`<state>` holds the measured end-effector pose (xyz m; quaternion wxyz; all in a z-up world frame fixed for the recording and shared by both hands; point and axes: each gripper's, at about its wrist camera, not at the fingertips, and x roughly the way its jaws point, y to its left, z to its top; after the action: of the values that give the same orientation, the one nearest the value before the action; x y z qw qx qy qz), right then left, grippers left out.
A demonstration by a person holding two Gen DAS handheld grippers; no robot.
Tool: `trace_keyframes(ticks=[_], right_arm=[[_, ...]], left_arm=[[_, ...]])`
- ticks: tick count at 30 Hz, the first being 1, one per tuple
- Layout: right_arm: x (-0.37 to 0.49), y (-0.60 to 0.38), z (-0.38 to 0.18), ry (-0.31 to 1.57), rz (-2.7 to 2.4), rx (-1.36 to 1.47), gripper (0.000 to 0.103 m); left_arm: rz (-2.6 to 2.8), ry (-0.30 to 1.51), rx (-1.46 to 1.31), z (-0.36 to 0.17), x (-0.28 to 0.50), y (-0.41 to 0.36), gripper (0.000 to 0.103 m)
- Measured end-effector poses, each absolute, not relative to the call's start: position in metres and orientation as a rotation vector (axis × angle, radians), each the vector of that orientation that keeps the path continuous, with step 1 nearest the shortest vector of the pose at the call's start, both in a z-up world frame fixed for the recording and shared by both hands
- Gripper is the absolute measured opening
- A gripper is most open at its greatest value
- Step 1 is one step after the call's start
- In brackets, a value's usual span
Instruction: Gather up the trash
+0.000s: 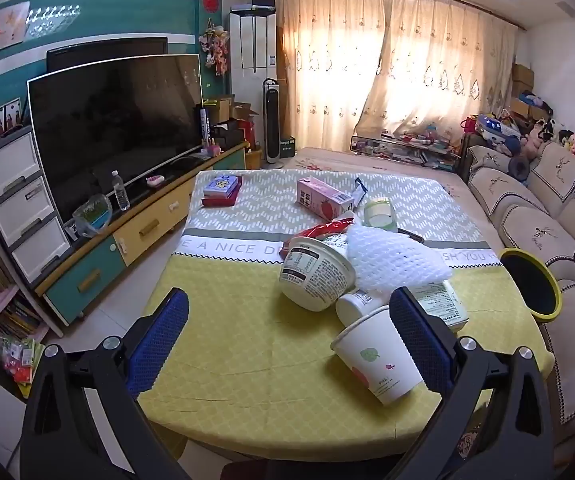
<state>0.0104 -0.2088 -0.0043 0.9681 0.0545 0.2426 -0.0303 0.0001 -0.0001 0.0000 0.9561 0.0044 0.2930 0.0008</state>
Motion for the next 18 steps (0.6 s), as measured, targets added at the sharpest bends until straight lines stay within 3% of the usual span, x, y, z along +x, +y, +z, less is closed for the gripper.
trace_keyframes(ticks=[18], right_arm=[[0.014,-0.209,-0.012,0.501,-0.055,0.112,0.097]], left_arm=[[0.011,0.547,0.005,0.008,-0.007,0.003,0.099]])
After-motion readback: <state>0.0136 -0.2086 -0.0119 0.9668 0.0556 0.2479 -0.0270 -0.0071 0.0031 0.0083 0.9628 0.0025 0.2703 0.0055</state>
